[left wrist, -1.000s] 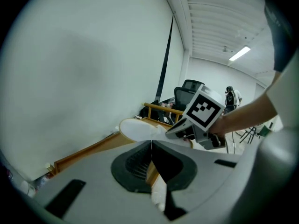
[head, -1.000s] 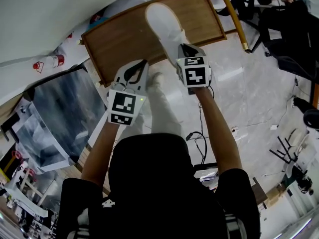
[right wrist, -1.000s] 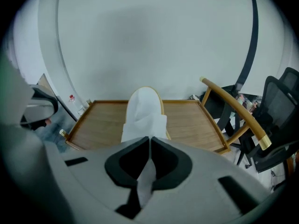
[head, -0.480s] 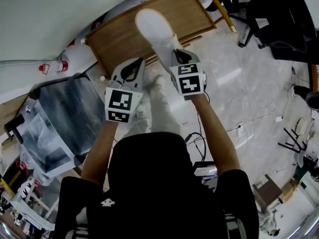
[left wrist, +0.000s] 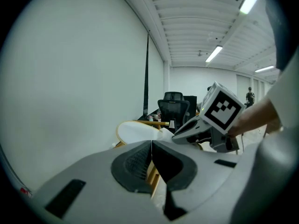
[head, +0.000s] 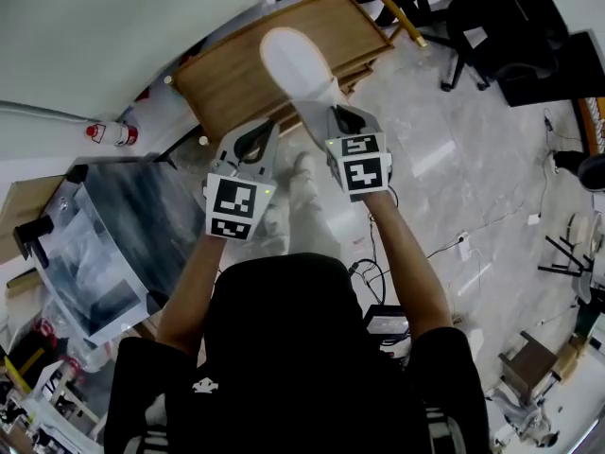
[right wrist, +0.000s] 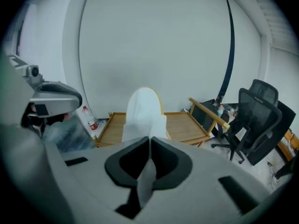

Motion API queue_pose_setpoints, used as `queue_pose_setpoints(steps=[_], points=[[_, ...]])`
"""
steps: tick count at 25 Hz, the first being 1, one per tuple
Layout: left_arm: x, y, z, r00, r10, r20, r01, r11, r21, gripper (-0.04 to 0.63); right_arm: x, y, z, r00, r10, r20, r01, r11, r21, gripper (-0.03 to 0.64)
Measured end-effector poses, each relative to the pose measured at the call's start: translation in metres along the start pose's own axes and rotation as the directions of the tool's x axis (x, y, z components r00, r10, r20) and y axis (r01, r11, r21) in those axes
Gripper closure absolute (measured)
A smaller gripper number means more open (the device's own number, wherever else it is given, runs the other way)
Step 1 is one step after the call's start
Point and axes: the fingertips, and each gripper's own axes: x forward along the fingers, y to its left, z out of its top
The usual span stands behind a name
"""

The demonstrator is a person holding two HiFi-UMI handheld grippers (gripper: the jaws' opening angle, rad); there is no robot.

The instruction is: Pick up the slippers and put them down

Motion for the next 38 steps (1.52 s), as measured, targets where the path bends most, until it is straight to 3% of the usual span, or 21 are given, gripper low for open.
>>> queue_pose_setpoints(steps=[10, 21, 38], points=[[-0.04, -0.018, -0.001, 0.999, -0.026, 0.035, 0.025, 0.999, 0.033, 0.59, -0.067, 0.011, -0.024, 0.995, -0.086, 0.054, 0.083, 0.995, 0.05, 0.606], [-0.032, -0.053, -0.001, 0.994, -0.106, 0.026, 0.104, 0.993, 0.062, 0.589, -0.097, -0.004, -0.055, 0.988, -0.148, 0.036, 0.144, 0.984, 0.101, 0.604], [-0.01, -0.124, -0.028, 0.992, -0.122, -0.025, 0.123, 0.992, 0.03, 0.591, -0.126, -0.034, -0.129, 0.991, -0.131, -0.024, 0.133, 0.983, 0.124, 0.604]])
